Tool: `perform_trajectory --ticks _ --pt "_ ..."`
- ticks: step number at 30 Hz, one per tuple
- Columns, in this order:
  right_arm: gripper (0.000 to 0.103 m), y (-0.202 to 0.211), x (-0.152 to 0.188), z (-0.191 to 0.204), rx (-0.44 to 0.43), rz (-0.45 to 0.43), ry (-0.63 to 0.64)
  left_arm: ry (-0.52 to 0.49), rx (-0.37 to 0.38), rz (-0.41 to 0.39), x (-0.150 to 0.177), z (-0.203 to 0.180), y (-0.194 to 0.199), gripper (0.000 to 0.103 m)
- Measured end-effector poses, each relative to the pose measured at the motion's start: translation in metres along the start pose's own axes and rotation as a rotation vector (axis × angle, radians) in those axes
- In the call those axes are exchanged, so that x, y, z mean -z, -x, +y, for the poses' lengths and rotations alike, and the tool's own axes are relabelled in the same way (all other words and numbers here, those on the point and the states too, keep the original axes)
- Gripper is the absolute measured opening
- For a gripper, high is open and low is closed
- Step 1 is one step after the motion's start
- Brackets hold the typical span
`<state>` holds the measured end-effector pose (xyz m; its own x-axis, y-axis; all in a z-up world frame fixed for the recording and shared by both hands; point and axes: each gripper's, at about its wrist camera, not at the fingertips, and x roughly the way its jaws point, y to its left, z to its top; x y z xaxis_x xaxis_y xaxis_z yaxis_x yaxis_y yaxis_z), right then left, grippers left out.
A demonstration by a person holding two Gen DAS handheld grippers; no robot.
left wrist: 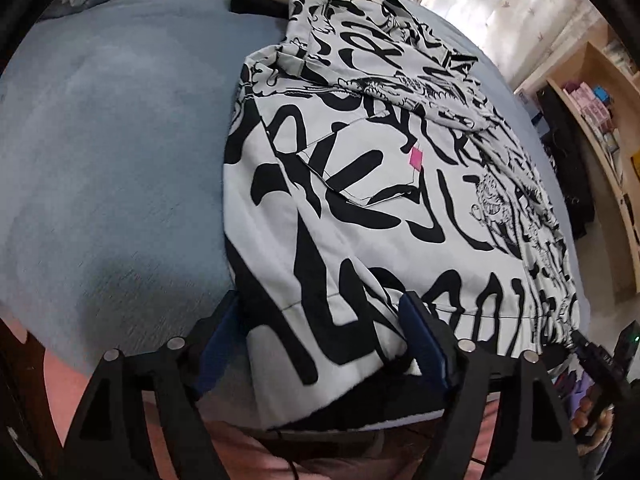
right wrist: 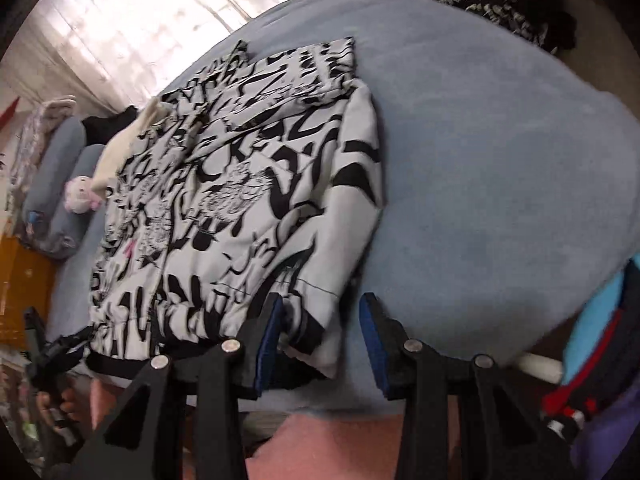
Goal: Fold large clothes
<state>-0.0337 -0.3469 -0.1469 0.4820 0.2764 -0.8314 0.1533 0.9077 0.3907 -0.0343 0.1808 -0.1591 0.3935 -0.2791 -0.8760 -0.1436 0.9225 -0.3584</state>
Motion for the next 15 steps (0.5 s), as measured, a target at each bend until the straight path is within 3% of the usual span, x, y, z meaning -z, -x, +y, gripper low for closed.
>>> perform_trajectory --ticks 6,7,8,9,10,11,15 --pt "0.042 -0.023 -0.011 0.01 -0.019 0.011 0.023 -0.073 -0.072 -0.001 -0.006 -0.016 -0.019 0.086" --pt "0.042 -0.026 -0.013 0.012 -0.022 0.008 0.035 -0.084 -0.09 -0.014 -0.007 -0.019 -0.02 0.076" --pt "0.042 -0.028 -0.015 0.013 -0.026 0.008 0.043 -0.097 -0.111 -0.03 -0.009 -0.024 -0.021 0.049" --pt "0.036 -0.029 -0.016 0.016 -0.017 0.004 0.058 -0.106 -0.113 -0.031 -0.01 -0.027 -0.021 0.038" --pt "0.022 -0.029 -0.017 0.019 -0.001 0.001 0.076 -0.109 -0.113 -0.034 -0.011 -0.031 -0.02 0.025" --pt "0.019 -0.028 -0.017 0.02 0.02 -0.002 0.091 -0.11 -0.135 -0.06 -0.012 -0.036 -0.016 0.015" --pt "0.013 -0.01 -0.015 0.03 0.042 -0.047 0.135 -0.119 -0.146 -0.13 -0.012 -0.045 0.007 0.009"
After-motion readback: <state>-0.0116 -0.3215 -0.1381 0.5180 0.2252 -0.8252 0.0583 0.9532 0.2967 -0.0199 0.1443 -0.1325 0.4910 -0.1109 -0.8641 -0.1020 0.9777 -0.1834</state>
